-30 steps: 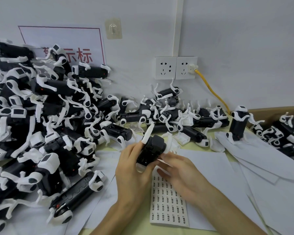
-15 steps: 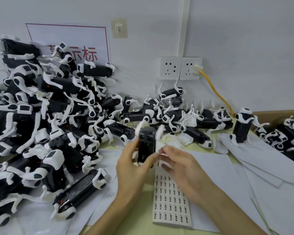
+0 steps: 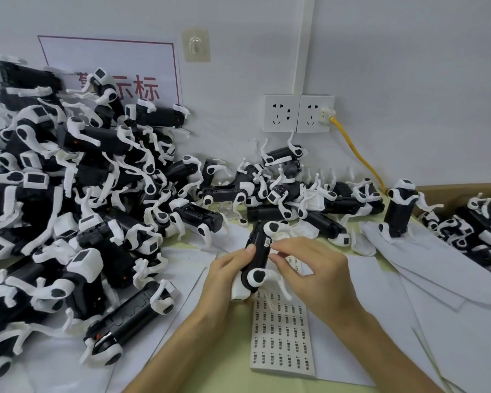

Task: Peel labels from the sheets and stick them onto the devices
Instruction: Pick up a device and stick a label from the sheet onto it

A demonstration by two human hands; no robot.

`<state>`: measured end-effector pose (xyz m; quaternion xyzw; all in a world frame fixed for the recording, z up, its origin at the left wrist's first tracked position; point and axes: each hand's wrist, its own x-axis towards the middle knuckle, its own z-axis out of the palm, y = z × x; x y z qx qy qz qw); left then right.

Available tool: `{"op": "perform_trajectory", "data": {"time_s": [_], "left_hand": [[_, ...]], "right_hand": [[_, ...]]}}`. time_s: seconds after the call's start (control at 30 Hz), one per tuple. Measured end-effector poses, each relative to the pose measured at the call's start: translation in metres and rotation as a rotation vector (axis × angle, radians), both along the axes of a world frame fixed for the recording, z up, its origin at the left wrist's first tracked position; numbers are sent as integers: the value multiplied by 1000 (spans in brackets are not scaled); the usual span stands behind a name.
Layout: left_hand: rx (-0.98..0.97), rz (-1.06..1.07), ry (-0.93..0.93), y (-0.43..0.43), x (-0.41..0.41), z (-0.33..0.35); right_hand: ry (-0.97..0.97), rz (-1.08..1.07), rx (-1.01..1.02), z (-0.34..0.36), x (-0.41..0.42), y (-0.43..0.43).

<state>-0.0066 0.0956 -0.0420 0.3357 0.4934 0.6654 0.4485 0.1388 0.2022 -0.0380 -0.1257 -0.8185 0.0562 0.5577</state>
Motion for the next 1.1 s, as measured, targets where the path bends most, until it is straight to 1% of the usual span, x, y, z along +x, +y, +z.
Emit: {"op": "perform_trajectory", "data": {"time_s": [0.17, 0.4, 0.6, 0.9, 1.0, 1.1], "left_hand": [[-31, -41, 98, 0, 0, 0], [-96, -67, 181, -1, -2, 2], [-153, -84, 247, -4, -3, 5], [-160, -85, 259, -5, 0, 10], [-176, -88, 217, -6, -1, 13], [-176, -81, 204, -6, -1, 14]], "right_hand": [[-38, 23, -12, 1, 4, 7], [-179, 111, -49, 2, 10, 21], [-202, 110, -28, 0, 9, 21], [-198, 61, -50, -2, 3, 13], [-189, 109, -117, -1, 4, 16], [-196, 138, -127, 0, 7, 18]]}}
